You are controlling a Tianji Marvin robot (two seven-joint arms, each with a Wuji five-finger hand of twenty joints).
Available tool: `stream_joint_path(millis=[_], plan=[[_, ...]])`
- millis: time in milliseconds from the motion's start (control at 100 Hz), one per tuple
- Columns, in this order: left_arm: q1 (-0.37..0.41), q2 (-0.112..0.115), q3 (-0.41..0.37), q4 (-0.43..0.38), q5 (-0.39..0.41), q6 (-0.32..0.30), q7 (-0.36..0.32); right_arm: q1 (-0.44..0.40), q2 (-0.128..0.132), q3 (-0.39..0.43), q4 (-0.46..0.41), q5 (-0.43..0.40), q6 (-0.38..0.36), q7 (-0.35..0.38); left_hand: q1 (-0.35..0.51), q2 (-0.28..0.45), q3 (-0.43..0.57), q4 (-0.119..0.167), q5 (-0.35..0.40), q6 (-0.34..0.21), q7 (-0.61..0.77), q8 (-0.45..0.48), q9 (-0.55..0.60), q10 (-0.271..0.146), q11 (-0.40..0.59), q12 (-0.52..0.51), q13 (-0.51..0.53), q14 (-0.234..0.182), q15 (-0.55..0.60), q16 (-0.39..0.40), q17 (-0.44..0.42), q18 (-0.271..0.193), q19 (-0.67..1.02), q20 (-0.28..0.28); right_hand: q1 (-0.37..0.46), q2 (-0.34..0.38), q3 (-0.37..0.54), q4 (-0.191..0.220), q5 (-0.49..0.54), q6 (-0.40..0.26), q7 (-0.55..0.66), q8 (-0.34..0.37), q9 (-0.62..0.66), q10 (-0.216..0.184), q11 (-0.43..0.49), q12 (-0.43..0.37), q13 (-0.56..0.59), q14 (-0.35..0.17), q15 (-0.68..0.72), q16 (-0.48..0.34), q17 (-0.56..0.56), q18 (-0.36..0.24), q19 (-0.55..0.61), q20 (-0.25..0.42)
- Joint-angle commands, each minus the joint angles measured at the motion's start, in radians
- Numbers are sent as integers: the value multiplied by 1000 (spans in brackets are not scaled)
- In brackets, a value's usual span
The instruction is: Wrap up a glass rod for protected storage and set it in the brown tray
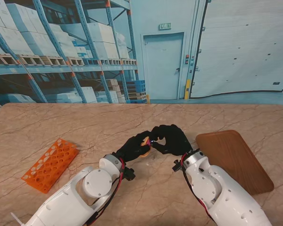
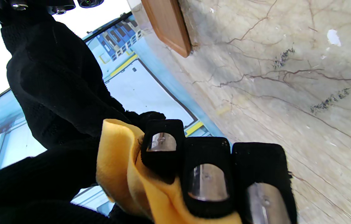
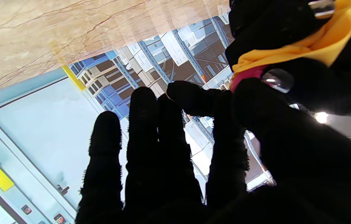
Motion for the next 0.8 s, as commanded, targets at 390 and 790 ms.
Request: stream_joint_path(millis=[390,790], plan=[[-1,-12,7,-2,13,-17,7,4,0,-11,-7,-57,-31,-3,58,47,-162,-194,-20,-29,-39,-30,-61,-11,-18,-1,13,-18,78,20,29,-112,260,-43,56,41,-38,-68,169,-36,-5,-43,171,-46,-52,-42,68,-16,20,17,15,23,14,-3],[-31,-2,32,43,131,-90,30,-7,3,34,-16,-85,-26,-22,57,-115,-521,-629,-29,-60,-83,-54,-229,-35,-161,14,-92,35,-156,106,-3,-27,253,-455,70,64,-52,-76,154,-35,-9,-2,153,-45,-29,-37,56,-16,26,19,8,22,20,-5]])
